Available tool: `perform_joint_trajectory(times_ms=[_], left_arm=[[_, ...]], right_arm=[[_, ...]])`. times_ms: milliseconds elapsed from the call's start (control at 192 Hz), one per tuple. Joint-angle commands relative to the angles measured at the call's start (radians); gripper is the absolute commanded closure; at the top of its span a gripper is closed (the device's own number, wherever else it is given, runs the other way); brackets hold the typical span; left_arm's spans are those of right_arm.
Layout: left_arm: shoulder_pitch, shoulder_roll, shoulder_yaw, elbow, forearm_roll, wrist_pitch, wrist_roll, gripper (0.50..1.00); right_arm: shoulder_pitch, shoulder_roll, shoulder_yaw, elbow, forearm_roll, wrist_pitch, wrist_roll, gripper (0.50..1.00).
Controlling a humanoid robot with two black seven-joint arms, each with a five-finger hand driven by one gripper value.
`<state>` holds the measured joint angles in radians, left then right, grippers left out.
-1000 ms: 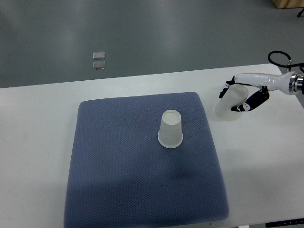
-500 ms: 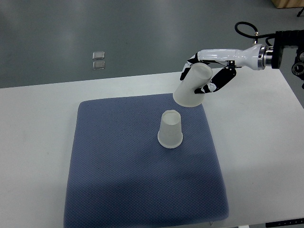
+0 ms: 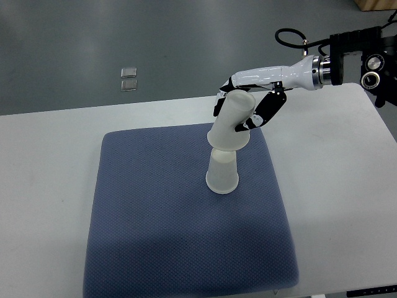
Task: Stack paper cups
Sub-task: 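Lift the cup with the right hand and carry it over the mat cup, then lower the held cup onto the upside-down cup on the mat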
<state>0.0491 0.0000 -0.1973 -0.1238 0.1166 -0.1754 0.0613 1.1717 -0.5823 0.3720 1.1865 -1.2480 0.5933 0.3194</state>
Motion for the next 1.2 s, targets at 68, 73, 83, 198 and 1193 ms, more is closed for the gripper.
perform_joint_trajectory(times_ms=[68, 73, 83, 198, 1193], left_arm=[[0.0, 0.0, -0.001, 0.0, 0.0, -0.001, 0.0, 0.5], [0.0, 0.0, -0.001, 0.0, 0.0, -0.001, 0.0, 0.5], [0.0, 0.0, -0.001, 0.001, 0.0, 0.001, 0.0, 0.5], [0.0, 0.0, 0.001, 0.001, 0.0, 0.001, 0.0, 0.5], [0.0, 0.0, -0.001, 0.001, 0.0, 0.001, 0.0, 0.5]], right_arm=[[-0.011, 0.039, 0.001, 0.001, 0.002, 0.018, -0.033, 0.993], [-0.011, 0.039, 0.001, 0.001, 0.002, 0.018, -0.033, 0.993], [-0.011, 0.041, 0.001, 0.002, 0.002, 0.018, -0.034, 0.993], [-0.012, 0.053, -0.001, 0.002, 0.002, 0.018, -0.039, 0.993], [-0.026, 0.067, -0.013, -0.011, -0.03, -0.001, -0.086, 0.948]])
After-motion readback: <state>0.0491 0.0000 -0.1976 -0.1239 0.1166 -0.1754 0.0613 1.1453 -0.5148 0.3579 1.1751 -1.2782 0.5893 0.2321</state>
